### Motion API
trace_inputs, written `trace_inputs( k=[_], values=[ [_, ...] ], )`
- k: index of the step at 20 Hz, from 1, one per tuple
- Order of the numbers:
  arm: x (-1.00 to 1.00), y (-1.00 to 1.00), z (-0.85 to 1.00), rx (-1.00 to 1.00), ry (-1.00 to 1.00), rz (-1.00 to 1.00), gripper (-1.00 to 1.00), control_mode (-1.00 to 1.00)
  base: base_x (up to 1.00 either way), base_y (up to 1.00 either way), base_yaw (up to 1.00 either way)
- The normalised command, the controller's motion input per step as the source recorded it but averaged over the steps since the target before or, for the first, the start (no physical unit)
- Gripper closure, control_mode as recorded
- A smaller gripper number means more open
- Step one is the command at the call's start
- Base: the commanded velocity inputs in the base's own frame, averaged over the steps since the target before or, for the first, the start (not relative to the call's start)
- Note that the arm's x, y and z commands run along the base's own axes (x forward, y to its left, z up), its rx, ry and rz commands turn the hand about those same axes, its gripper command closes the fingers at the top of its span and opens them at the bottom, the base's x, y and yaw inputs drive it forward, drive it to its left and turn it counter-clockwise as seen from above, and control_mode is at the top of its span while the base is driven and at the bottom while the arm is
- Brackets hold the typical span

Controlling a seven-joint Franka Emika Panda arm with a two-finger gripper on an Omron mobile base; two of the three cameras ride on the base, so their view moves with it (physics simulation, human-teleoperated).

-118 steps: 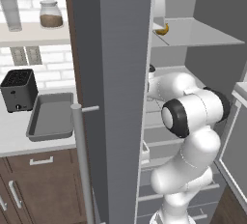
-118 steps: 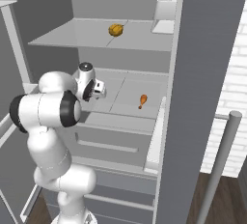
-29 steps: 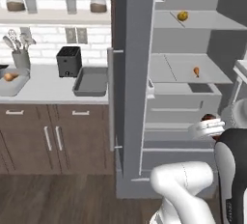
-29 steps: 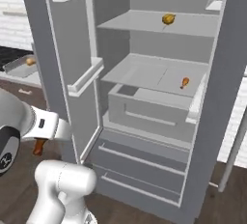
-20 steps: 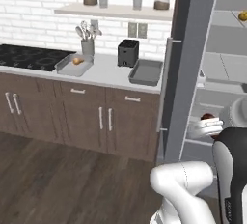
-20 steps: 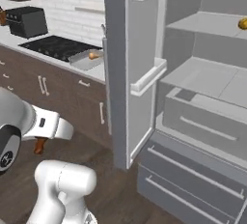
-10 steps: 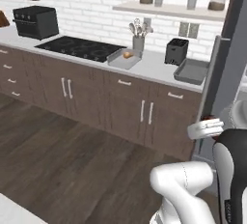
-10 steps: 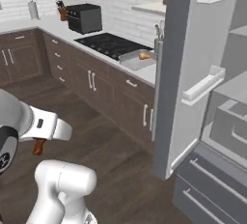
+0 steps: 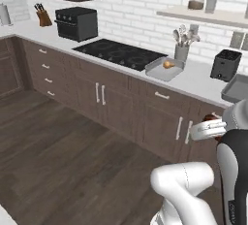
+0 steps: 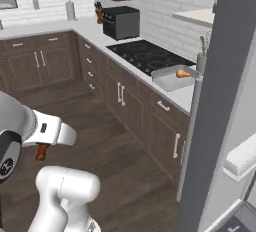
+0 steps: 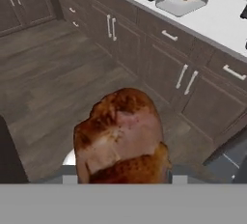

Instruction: Place one squash and one chicken drumstick in each tupperware on the nearby counter, to pack two identical lunches.

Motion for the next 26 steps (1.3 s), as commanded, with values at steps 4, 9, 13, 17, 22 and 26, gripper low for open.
trace_inputs(
  k=[4, 9, 13, 17, 22, 26],
  values=[
    [0.00, 0.00, 0.00, 0.00, 0.00, 0.00, 1.00, 1.00, 1.00, 0.00, 0.01],
    [0.00, 0.00, 0.00, 0.00, 0.00, 0.00, 1.00, 1.00, 1.00, 0.00, -0.17],
    [0.00, 0.00, 0.00, 0.00, 0.00, 0.00, 1.00, 1.00, 1.00, 0.00, -0.36],
    [0.00, 0.00, 0.00, 0.00, 0.00, 0.00, 1.00, 1.00, 0.99, 0.08, -0.43],
    [0.00, 0.00, 0.00, 0.00, 0.00, 0.00, 1.00, 1.00, 0.94, 0.17, -0.45],
    [0.00, 0.00, 0.00, 0.00, 0.00, 0.00, 1.00, 1.00, 0.66, 0.31, -0.46]
  ],
)
